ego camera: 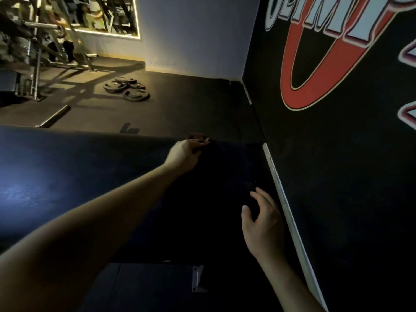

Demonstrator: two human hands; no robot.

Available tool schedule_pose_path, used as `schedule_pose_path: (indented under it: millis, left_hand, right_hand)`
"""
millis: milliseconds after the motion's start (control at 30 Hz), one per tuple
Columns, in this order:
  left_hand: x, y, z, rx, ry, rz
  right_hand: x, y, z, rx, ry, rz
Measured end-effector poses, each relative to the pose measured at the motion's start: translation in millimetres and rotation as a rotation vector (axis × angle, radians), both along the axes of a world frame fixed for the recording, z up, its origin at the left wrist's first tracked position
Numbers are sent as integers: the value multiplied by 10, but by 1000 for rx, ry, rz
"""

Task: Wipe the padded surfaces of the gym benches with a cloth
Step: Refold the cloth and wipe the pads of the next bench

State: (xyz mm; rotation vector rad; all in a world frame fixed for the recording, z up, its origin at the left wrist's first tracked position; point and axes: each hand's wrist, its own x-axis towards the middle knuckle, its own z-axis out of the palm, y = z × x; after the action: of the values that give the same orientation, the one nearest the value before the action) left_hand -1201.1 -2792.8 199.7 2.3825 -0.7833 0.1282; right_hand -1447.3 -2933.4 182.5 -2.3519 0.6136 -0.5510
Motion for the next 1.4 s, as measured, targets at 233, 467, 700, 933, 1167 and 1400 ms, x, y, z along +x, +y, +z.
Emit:
schedule_pose_path:
  millis: [233,467,700,933,1167,1400]
  left_hand:
    - [-540,-821,1,5,-20,-312]
    - [-1272,-344,31,95,-146,-753]
    - [-748,-767,166,115,-48,-388]
    - [-1578,-120,64,49,-99,-512]
    - [-2314,508,89,26,-33,-593]
    - [-2086,719,348,-514,72,-18]
  right_hand:
    - [-45,-60,-53,323,-292,-158]
    - [-223,-204,13,649,-313,-269]
    - [-408,-333,83,692,-191,-137]
    - [-455,-334,92,655,-210,-121]
    - [-464,-252,90,484,-275,-13]
    - [-518,-258,69,444,-224,73]
